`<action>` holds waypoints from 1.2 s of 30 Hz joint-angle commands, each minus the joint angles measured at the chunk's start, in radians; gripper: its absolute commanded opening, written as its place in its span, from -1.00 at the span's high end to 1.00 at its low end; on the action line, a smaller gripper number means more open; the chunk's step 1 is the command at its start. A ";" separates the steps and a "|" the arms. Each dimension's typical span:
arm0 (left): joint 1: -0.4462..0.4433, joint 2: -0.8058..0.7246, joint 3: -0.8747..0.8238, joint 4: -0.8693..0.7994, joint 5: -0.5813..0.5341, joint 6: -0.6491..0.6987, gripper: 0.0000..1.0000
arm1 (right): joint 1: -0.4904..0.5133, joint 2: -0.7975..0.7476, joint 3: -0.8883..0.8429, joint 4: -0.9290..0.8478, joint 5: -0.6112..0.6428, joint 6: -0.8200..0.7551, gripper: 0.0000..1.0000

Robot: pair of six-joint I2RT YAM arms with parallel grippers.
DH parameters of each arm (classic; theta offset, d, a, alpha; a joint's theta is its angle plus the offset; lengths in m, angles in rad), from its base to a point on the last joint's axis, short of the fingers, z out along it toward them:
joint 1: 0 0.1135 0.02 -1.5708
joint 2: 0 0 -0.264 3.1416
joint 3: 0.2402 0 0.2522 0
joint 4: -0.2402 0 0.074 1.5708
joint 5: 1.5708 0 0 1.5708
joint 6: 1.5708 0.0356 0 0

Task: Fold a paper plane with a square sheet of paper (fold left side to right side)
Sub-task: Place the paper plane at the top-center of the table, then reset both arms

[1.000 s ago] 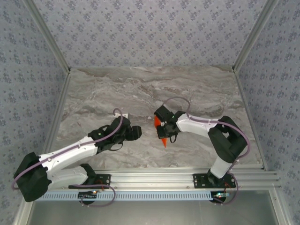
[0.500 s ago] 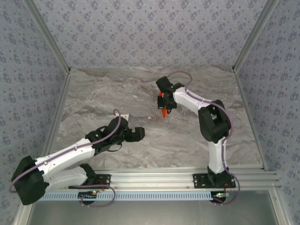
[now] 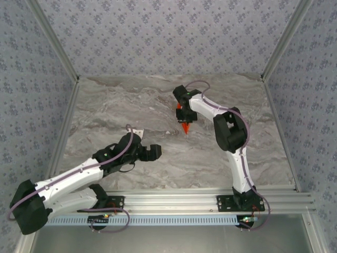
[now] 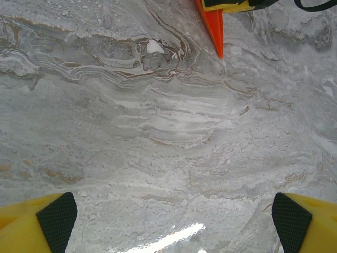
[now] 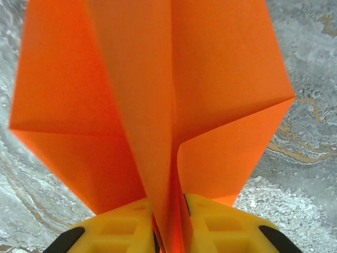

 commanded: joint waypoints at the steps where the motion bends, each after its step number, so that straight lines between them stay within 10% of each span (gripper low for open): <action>1: 0.026 -0.009 0.038 -0.054 -0.003 0.006 -0.96 | 0.007 -0.015 0.029 -0.052 0.016 -0.024 0.46; 13: 0.258 -0.127 0.078 -0.111 0.033 0.006 -0.96 | 0.022 -0.473 -0.280 0.010 0.119 -0.068 -0.33; 21: 0.364 -0.232 0.083 -0.115 -0.396 0.165 -0.97 | -0.111 -0.952 -0.694 0.213 0.305 -0.139 -1.00; 27: 0.372 -0.293 -0.054 0.147 -0.662 0.401 -0.97 | -0.356 -1.137 -0.976 0.478 0.282 -0.186 -1.00; 36: 0.541 -0.192 -0.212 0.316 -0.679 0.485 -0.97 | -0.453 -1.074 -1.314 1.083 0.260 -0.331 -1.00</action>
